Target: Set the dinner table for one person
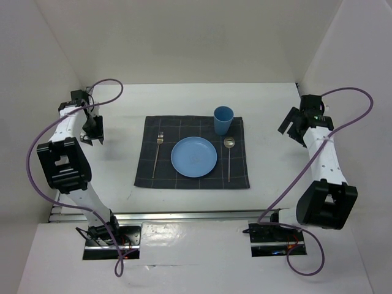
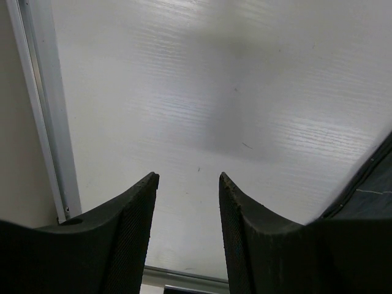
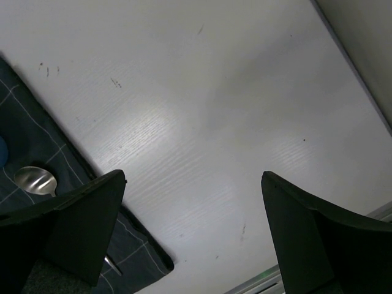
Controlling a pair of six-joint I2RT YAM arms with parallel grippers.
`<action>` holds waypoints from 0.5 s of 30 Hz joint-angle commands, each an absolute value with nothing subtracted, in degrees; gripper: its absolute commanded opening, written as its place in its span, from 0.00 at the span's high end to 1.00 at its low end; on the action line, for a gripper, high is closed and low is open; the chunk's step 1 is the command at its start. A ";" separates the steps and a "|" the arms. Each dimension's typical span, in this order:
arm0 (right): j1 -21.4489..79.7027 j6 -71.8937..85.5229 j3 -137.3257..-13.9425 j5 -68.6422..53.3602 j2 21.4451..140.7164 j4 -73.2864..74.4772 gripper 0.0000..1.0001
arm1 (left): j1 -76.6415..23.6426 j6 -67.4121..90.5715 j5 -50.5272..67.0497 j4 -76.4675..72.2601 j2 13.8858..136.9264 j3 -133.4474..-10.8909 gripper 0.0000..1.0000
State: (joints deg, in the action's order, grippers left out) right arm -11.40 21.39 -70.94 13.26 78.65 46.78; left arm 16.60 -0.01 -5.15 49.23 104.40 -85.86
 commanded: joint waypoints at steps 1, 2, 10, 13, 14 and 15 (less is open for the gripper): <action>-11.07 21.27 -69.87 13.54 77.61 45.79 0.00 | 16.52 -1.14 -4.22 48.78 101.95 -85.25 0.48; -11.07 21.27 -69.87 12.75 77.61 45.79 0.00 | 16.52 -1.14 -4.22 48.78 101.95 -84.73 0.48; -11.07 19.51 -70.93 8.17 75.94 45.79 0.00 | 16.52 -0.62 -3.08 49.31 101.95 -84.73 0.48; -11.07 18.72 -69.79 8.17 75.33 45.79 0.00 | 16.52 -0.62 -3.08 49.31 101.43 -84.73 0.48; -11.07 18.20 -69.79 8.17 74.54 45.27 0.00 | 16.52 -0.62 -3.08 49.31 101.43 -84.73 0.48; -11.07 18.19 -69.00 7.48 74.53 44.65 0.00 | 16.52 -0.62 -3.08 49.31 101.43 -84.73 0.48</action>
